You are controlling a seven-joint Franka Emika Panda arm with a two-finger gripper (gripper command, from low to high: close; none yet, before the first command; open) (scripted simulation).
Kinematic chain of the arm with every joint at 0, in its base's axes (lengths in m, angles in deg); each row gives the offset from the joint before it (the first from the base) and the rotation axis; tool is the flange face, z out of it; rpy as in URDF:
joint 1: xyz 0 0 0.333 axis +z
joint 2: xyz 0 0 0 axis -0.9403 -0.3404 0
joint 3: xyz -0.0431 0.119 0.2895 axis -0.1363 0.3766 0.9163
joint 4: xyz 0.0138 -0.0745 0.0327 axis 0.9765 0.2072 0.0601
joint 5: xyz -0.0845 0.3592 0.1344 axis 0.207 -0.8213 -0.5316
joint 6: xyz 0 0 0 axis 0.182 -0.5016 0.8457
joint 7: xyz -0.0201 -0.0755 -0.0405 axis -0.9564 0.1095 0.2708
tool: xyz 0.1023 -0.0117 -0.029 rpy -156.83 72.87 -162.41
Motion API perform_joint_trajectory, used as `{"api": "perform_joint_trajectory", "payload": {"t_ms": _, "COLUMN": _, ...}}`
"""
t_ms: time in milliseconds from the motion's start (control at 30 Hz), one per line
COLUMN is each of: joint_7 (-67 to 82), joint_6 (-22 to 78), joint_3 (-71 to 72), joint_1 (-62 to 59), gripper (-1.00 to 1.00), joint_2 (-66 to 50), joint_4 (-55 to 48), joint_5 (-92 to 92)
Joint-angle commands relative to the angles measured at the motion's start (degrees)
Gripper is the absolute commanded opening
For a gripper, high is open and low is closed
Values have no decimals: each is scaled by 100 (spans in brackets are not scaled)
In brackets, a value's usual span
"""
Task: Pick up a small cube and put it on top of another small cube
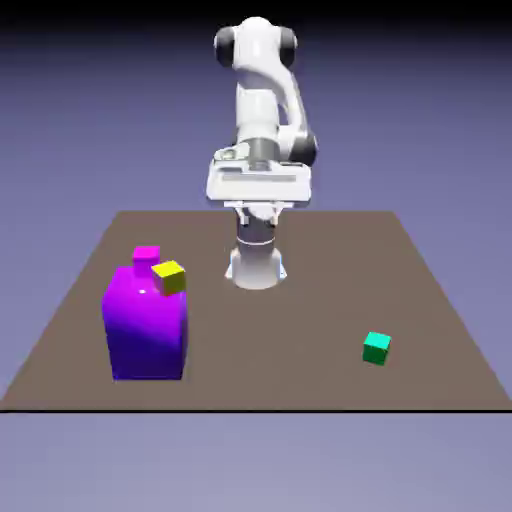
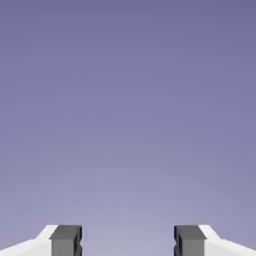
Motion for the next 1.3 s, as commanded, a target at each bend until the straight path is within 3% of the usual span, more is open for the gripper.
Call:
{"api": "perform_joint_trajectory", "payload": {"t_ms": 0, "joint_7": 250, "joint_6": 128, "joint_3": -60, "joint_1": 85, "gripper": 0, "joint_2": -115, "joint_4": -78, "joint_5": -83}}
{"api": "perform_joint_trajectory", "payload": {"t_ms": 1267, "joint_7": 9718, "joint_6": 5003, "joint_3": -2335, "joint_1": 3298, "gripper": 0, "joint_2": -4484, "joint_4": -3036, "joint_5": -3250}}
